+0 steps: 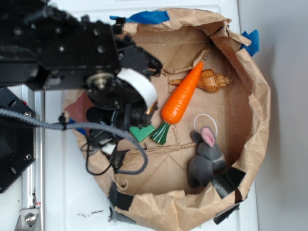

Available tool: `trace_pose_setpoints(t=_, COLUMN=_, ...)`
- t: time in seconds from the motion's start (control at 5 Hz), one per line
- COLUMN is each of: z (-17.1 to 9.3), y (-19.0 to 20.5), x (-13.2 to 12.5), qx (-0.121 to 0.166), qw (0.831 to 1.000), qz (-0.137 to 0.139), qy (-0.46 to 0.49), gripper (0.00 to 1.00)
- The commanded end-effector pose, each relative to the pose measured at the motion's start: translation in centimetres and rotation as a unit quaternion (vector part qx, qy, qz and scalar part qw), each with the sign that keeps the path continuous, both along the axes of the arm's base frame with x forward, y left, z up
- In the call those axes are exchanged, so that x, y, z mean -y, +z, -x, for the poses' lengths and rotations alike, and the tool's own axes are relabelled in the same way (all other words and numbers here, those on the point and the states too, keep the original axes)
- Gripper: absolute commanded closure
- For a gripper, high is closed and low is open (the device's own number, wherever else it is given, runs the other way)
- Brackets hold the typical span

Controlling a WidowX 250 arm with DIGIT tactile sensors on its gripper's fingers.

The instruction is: Grab the green block.

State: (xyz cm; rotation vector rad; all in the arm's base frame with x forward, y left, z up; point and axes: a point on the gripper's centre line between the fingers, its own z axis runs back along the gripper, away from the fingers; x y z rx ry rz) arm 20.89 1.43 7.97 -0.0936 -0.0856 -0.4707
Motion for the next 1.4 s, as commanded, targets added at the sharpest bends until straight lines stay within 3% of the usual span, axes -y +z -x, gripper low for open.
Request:
trace_pose_setpoints(t=0.0, z=-0.5, y=-1.6, x=1.6, qx=-0.009, qw=0.999, qz=0.036, qy=-0.029, gripper=0.0)
trace_pose_setpoints(t=0.4, z=-1.4, y=-4.5, x=3.1, qx=-0.028, qw=0.997, qz=0.041, qy=-0.061, gripper=0.0)
trace_pose_setpoints(t=0.8, z=-1.6, y=-4.2, x=3.0, qx=-0.016, qw=0.997, qz=0.043, qy=-0.068, gripper=0.0)
trace_pose_setpoints(t=1.2, z=-1.7, y=-3.5, x=2.3, qx=-0.003, qw=0.998, qz=0.026, qy=-0.064, gripper=0.0)
